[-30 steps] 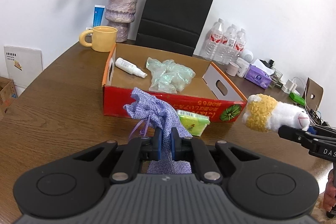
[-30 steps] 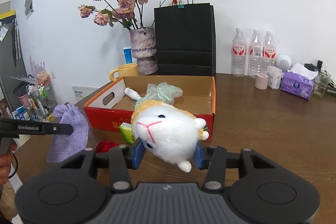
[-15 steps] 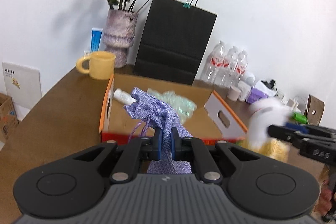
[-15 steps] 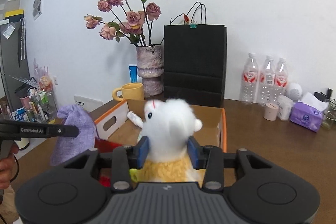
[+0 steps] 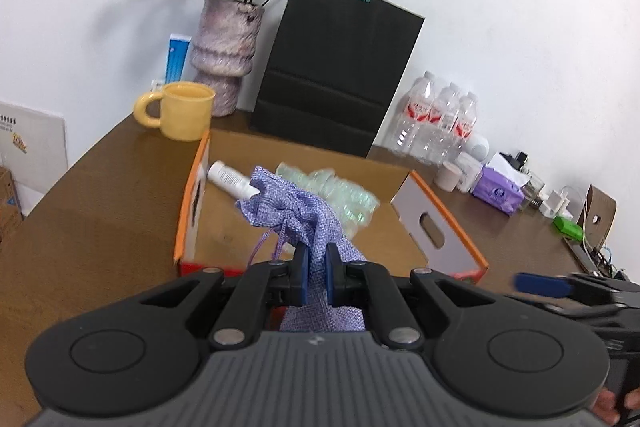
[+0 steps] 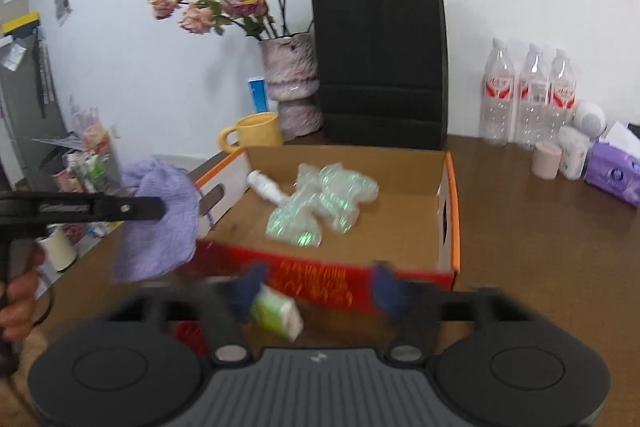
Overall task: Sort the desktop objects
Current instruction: 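Carry the pouch over the box with the left gripper while the right gripper brings the sheep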
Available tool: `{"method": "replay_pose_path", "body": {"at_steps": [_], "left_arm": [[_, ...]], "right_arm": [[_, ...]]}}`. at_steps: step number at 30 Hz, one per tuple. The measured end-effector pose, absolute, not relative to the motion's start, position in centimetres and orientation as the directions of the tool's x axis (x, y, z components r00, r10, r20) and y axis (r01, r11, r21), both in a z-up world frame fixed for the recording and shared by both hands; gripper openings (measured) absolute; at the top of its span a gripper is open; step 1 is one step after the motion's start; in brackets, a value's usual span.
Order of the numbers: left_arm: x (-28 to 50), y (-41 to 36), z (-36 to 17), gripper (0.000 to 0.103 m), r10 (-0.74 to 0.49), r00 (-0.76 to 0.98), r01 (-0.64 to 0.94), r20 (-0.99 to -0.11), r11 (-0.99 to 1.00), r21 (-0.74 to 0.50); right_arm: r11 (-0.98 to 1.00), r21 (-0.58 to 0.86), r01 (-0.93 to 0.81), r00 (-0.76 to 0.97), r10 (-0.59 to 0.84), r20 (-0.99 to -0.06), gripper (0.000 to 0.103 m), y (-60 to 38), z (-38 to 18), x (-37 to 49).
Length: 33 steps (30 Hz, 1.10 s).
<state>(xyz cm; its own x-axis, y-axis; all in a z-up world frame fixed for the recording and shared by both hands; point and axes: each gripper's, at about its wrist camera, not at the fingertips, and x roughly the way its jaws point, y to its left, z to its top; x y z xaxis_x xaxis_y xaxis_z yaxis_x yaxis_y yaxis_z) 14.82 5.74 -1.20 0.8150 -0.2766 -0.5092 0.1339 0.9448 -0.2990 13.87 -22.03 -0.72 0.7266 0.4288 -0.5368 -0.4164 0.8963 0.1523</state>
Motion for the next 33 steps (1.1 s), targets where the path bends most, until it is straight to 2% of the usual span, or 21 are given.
{"method": "replay_pose_path", "body": {"at_steps": [10, 21, 33], "left_arm": [[11.9, 6.4, -3.6, 0.008, -0.285, 0.774, 0.116, -0.565, 0.942, -0.316], [8.3, 6.1, -4.8, 0.008, -0.313, 0.745, 0.124, -0.589, 0.933, -0.338], [7.1, 5.6, -6.1, 0.008, -0.331, 0.715, 0.135, -0.615, 0.93, -0.343]], "right_arm": [[0.892, 0.163, -0.421, 0.633, 0.418, -0.651, 0.075, -24.0, -2.9, 10.0], [0.876, 0.138, -0.462, 0.576, 0.415, -0.705, 0.076, -23.6, -4.3, 5.9], [0.867, 0.082, -0.491, 0.544, 0.379, -0.748, 0.078, -23.0, -5.9, 5.2]]}}
